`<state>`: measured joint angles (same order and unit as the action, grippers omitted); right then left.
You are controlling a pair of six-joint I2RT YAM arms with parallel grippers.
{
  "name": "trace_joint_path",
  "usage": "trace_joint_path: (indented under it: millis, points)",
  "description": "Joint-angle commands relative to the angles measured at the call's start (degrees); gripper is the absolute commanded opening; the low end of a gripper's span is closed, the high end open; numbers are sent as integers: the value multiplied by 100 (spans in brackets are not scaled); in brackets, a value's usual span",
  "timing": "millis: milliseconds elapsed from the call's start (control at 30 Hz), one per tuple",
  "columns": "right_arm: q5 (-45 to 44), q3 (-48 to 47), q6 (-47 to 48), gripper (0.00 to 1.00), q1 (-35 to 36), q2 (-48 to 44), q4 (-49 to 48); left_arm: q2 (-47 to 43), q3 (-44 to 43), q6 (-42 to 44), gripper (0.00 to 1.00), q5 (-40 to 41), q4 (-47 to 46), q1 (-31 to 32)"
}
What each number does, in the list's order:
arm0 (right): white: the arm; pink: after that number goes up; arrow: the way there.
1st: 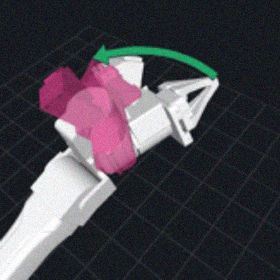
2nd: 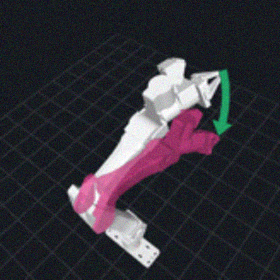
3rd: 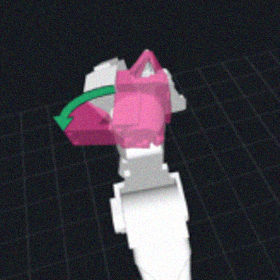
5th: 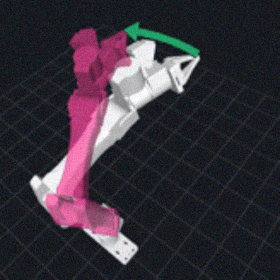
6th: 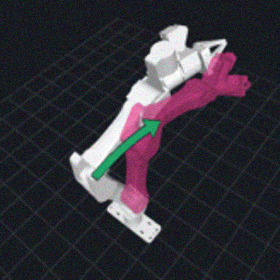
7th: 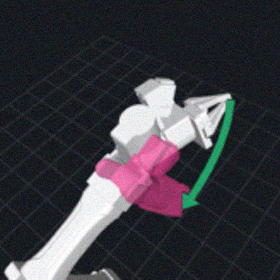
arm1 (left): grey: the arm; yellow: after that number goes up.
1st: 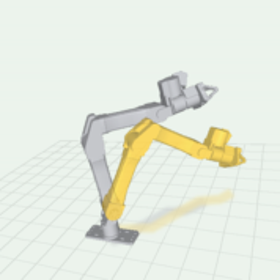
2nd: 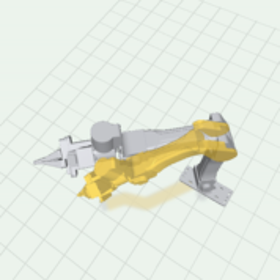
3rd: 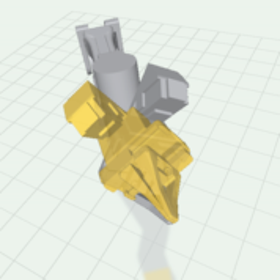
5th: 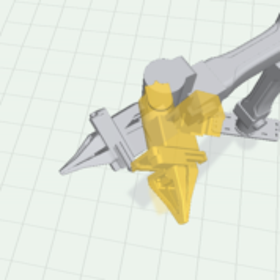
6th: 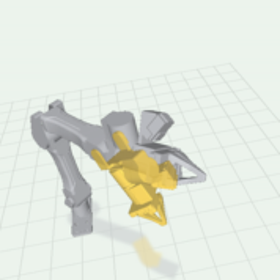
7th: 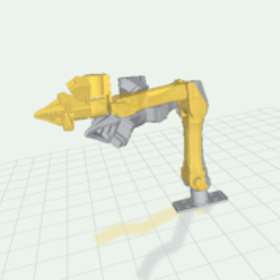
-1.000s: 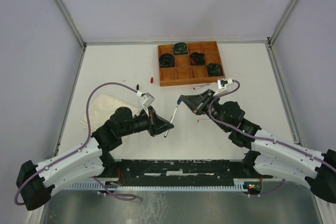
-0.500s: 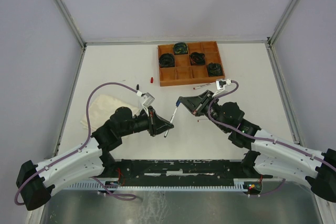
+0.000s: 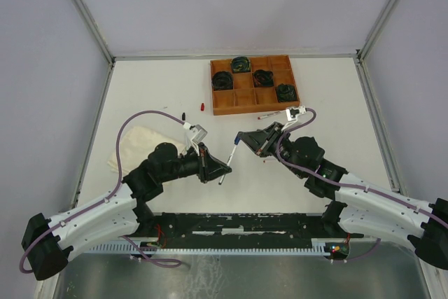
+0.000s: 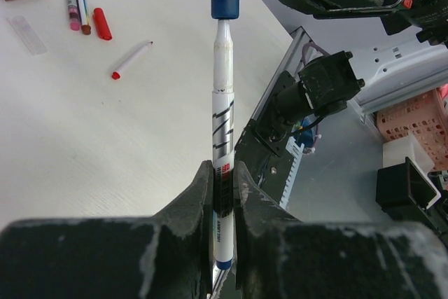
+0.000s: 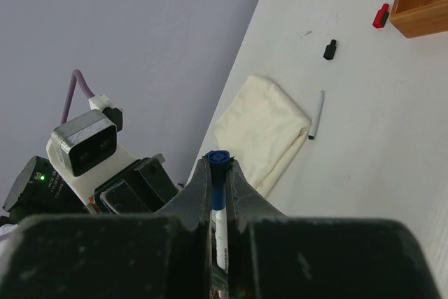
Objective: Insert the pens into the pen caps
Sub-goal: Insert the pen cap onto the pen.
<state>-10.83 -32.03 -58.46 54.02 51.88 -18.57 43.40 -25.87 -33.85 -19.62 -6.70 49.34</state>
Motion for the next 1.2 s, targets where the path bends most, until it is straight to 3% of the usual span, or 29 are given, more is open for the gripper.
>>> trace_joint_path:
  millis: [0, 633, 867, 967, 1167]
  points:
    - [155, -185, 132, 8, 107, -89, 109, -17, -161, -65, 3, 84, -271, 22]
    - [-152, -379, 282, 9, 253, -20, 829, -106, -175, -86, 3, 137, -272, 23]
    - [-23, -370, 107, 10, 319, 152, 592, -190, -134, -95, 3, 185, -237, 18]
    - [128, -400, 55, 14, 332, 243, 546, -216, -135, -103, 3, 227, -235, 22]
    - [146, -287, -3, 32, 346, 167, 608, -191, -146, -105, 3, 264, -236, 23]
